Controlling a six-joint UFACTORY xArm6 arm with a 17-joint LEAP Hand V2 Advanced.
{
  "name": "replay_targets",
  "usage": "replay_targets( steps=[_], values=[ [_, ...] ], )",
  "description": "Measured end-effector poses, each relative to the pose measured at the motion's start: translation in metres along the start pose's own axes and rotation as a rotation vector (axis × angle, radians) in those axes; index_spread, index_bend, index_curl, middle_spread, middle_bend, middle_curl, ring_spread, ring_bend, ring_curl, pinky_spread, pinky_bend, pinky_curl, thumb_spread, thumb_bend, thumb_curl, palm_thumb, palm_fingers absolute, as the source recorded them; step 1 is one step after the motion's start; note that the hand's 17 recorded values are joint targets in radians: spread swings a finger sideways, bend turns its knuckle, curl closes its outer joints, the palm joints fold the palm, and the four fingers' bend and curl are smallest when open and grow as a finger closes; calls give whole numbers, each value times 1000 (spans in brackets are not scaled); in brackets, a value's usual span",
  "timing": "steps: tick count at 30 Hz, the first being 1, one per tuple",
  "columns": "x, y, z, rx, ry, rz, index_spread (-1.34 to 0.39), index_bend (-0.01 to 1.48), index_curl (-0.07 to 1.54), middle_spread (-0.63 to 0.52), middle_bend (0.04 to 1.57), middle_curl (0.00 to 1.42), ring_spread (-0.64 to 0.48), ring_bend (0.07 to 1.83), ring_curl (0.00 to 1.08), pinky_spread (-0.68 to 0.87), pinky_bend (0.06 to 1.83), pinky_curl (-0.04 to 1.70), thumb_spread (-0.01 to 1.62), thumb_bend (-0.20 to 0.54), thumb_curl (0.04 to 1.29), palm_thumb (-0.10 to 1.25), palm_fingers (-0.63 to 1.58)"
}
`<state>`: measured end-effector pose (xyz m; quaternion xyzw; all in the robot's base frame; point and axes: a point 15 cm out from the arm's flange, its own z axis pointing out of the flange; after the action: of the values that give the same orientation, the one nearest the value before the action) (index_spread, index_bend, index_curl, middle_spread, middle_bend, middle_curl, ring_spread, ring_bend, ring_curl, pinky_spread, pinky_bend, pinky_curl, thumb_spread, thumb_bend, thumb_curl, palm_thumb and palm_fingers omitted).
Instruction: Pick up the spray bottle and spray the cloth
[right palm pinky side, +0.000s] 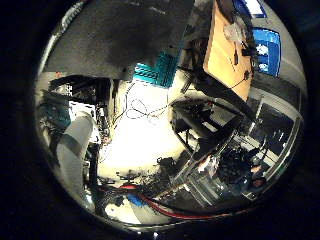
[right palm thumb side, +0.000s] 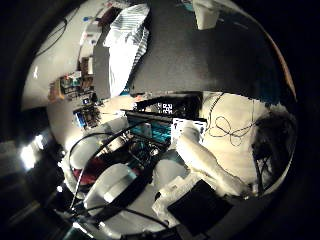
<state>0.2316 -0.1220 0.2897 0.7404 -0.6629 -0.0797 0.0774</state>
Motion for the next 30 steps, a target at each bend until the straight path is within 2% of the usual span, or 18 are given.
replay_targets(
  steps=[19,30],
  values=[
    [11,4,-25,41,5,44,-369,278,390,13,226,351,187,172,139,392,187,267,1138,-18,303,702,190],
    [21,7,-32,102,-58,114,-370,214,384,-15,218,352,173,178,151,393,188,275,1134,-17,310,743,237]
  ],
)
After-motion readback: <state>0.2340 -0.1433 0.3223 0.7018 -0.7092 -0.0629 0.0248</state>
